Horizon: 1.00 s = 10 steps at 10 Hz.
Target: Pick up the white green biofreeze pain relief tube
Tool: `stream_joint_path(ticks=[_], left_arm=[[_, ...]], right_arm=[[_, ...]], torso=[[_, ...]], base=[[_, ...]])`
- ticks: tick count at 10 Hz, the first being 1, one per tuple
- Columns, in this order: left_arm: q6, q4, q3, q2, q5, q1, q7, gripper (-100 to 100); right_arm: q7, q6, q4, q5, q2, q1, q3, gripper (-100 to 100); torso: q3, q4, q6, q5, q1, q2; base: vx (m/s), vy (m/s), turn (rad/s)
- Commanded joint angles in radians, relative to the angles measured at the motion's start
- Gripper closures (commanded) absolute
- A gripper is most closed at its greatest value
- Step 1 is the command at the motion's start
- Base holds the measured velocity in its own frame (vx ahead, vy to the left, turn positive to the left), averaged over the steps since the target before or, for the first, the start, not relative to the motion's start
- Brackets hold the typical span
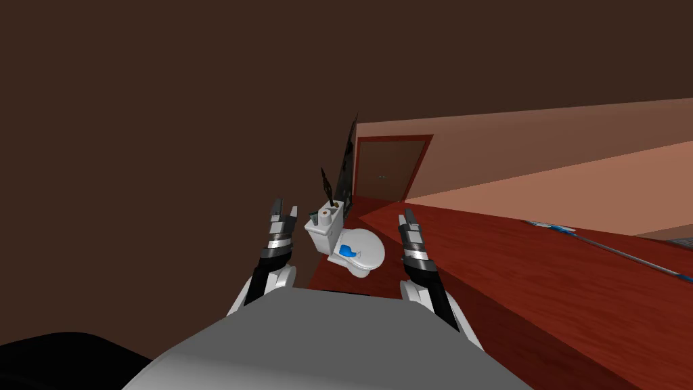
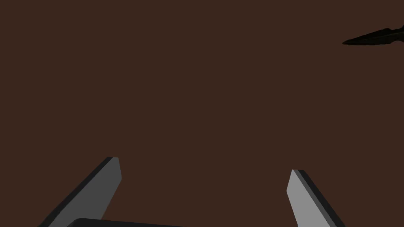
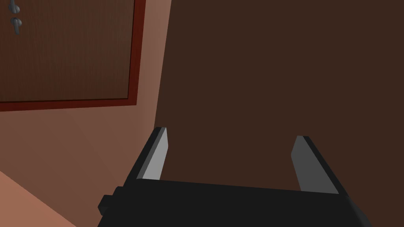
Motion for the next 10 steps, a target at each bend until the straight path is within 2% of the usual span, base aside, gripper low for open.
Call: stream_joint_path(ticks=[1, 5, 10], left_arm=[[0.011, 0.008, 0.002, 0.032, 0.0, 0.001, -0.001, -100], [0.052, 0.043, 0.011, 0.116, -0.002, 0.006, -0.007, -100], [0.147, 0.125, 0.029, 0.252, -0.01, 0.013, -0.021, -100]], right_arm=[[0.0, 0.0, 0.0, 0.0, 0.0, 0.0, 0.0, 0], [0.0, 0.0, 0.0, 0.0, 0.0, 0.0, 0.0, 0], [0.0, 0.0, 0.0, 0.0, 0.0, 0.0, 0.0, 0]], torso=[[0.0, 0.0, 0.0, 0.0, 0.0, 0.0], [0.001, 0.0, 0.0, -0.001, -0.002, 0.001], [0.001, 0.0, 0.0, -0.001, -0.004, 0.002]], base=[[-0.017, -0.021, -0.03], [-0.019, -0.041, -0.044], [-0.025, -0.058, -0.083]])
